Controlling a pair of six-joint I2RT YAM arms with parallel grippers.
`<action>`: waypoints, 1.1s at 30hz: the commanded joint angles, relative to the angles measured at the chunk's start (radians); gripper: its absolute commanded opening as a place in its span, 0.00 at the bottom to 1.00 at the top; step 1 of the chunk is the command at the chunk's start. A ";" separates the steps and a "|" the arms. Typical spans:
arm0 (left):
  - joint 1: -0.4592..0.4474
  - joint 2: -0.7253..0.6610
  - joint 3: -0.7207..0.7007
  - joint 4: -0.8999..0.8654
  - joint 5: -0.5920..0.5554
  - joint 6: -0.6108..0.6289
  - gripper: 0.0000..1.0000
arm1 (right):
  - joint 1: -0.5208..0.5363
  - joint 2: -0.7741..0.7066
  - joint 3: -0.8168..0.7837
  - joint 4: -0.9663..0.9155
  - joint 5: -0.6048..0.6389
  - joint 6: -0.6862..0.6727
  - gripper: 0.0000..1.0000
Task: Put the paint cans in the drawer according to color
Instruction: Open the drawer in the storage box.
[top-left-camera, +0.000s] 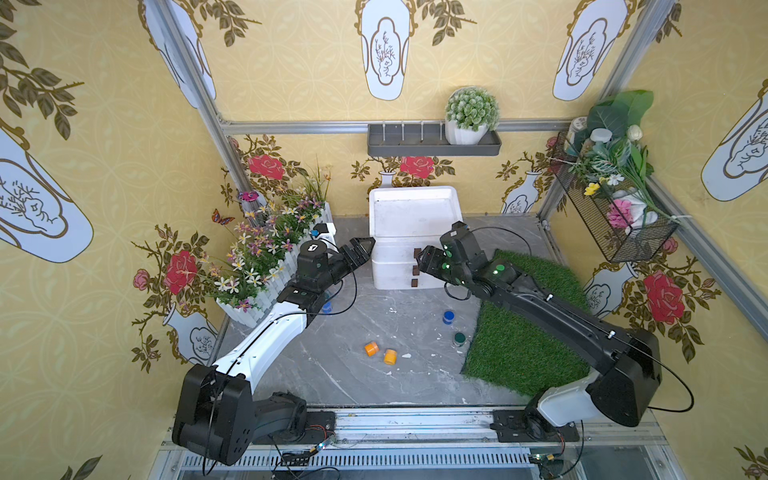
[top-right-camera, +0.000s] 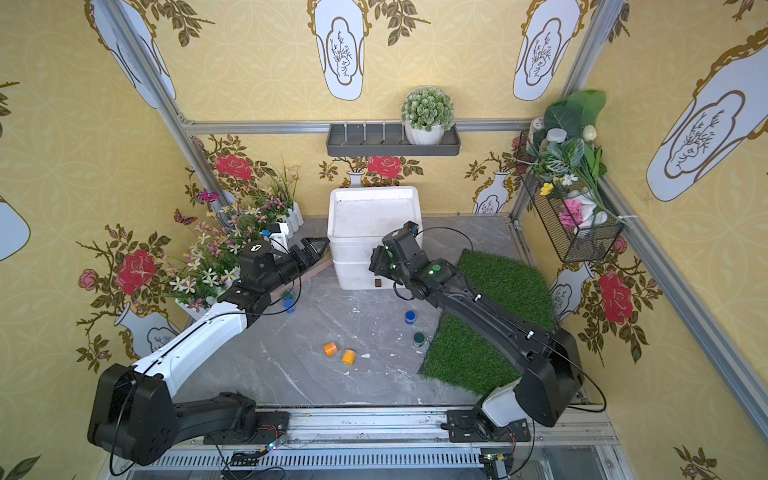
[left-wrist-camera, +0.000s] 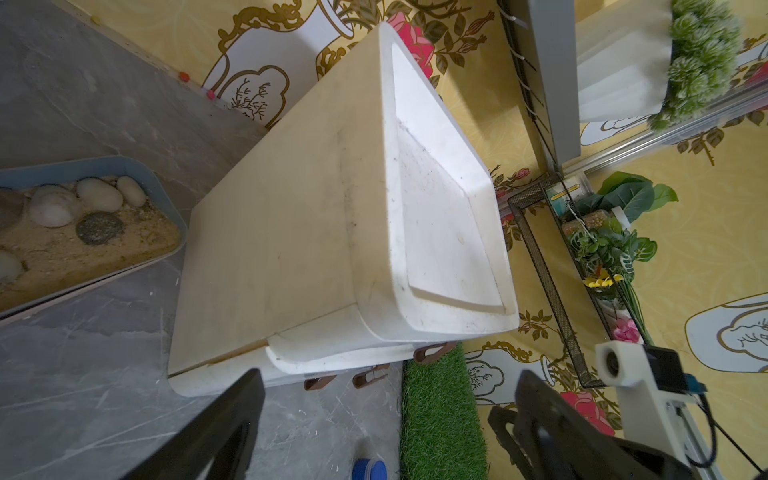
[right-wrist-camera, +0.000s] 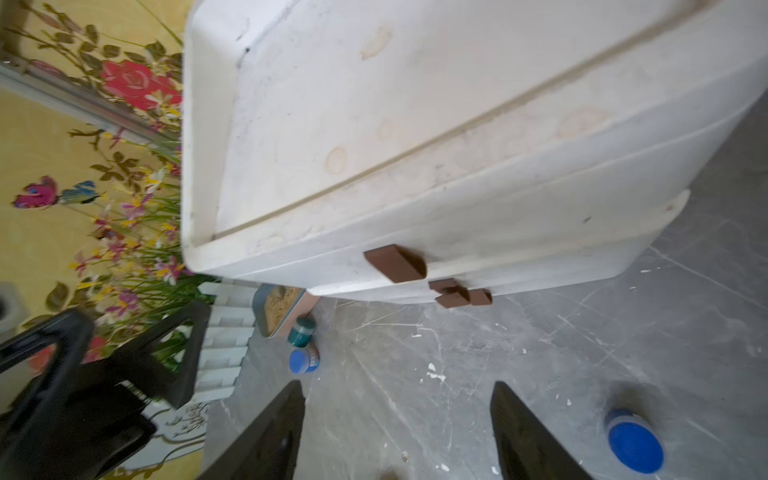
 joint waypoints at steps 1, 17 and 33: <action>0.005 -0.018 -0.022 0.031 0.006 -0.007 0.96 | -0.006 0.081 0.094 -0.029 0.020 -0.029 0.61; 0.037 -0.052 -0.062 0.049 0.015 -0.008 0.97 | -0.020 0.301 0.361 -0.196 0.001 -0.143 0.40; 0.051 -0.067 -0.074 0.057 0.023 -0.013 0.97 | -0.027 0.390 0.483 -0.262 0.082 -0.194 0.31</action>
